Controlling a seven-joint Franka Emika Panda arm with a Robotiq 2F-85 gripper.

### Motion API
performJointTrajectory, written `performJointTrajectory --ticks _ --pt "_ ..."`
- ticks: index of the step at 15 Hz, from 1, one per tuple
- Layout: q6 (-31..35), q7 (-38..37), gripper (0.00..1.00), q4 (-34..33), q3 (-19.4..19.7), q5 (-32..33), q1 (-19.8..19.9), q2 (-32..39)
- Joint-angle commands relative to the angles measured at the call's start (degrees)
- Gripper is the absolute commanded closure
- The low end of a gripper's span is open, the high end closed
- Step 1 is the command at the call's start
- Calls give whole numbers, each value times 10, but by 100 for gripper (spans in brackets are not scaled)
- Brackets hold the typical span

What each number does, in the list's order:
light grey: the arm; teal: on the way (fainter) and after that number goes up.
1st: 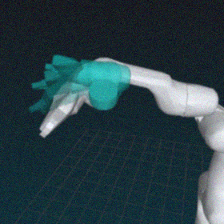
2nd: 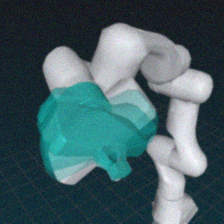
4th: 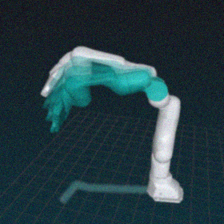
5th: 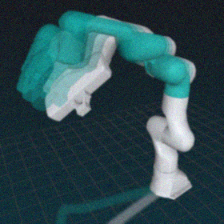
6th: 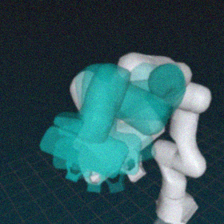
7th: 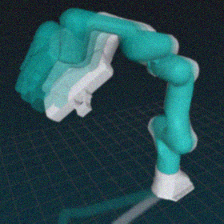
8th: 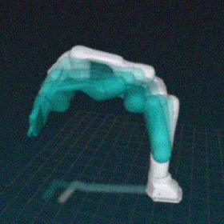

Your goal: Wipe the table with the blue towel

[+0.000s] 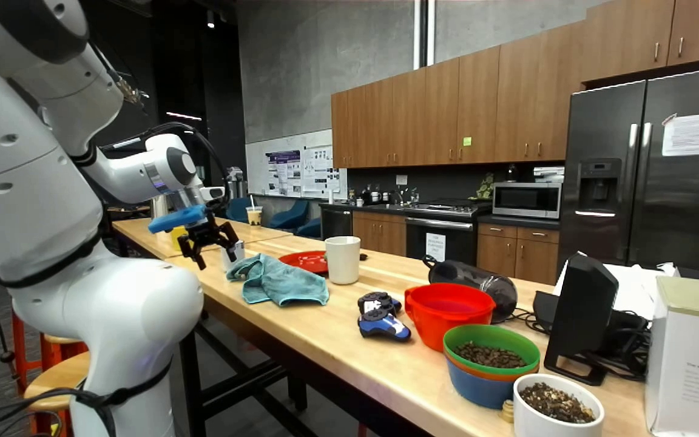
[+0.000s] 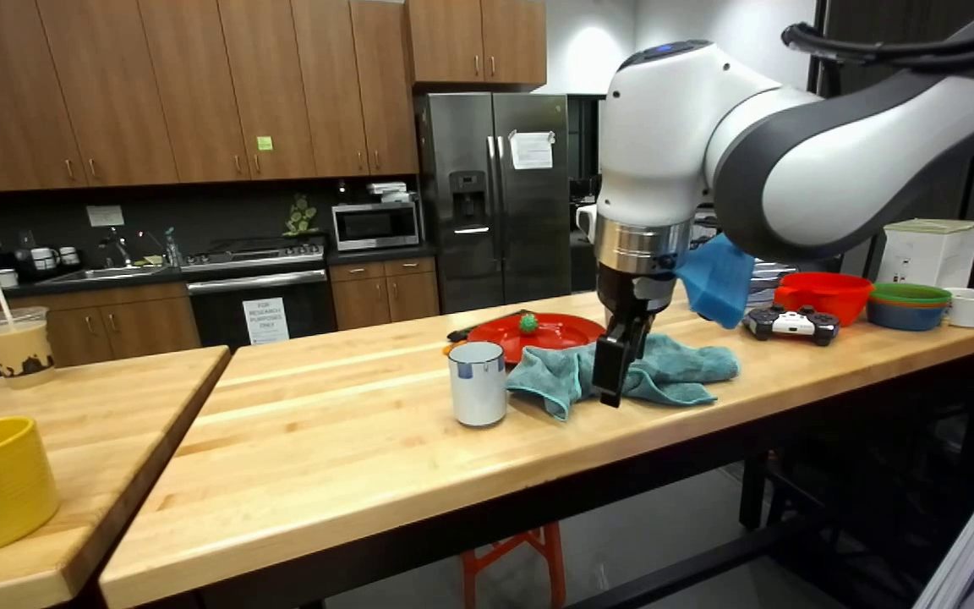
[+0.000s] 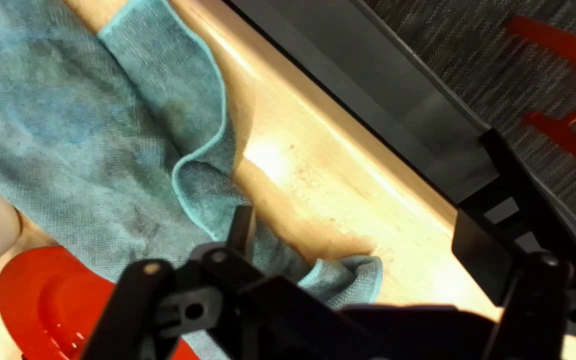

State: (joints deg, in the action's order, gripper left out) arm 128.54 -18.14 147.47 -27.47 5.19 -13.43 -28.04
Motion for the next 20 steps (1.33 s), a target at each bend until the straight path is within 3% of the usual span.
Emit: performJointTrajectory --ticks 1,9,20 --pt "3 -29 0 -16 6 48 17 23" --pt "-20 -69 0 16 37 112 49 -12" --pt "-60 -114 0 106 43 102 40 -60"
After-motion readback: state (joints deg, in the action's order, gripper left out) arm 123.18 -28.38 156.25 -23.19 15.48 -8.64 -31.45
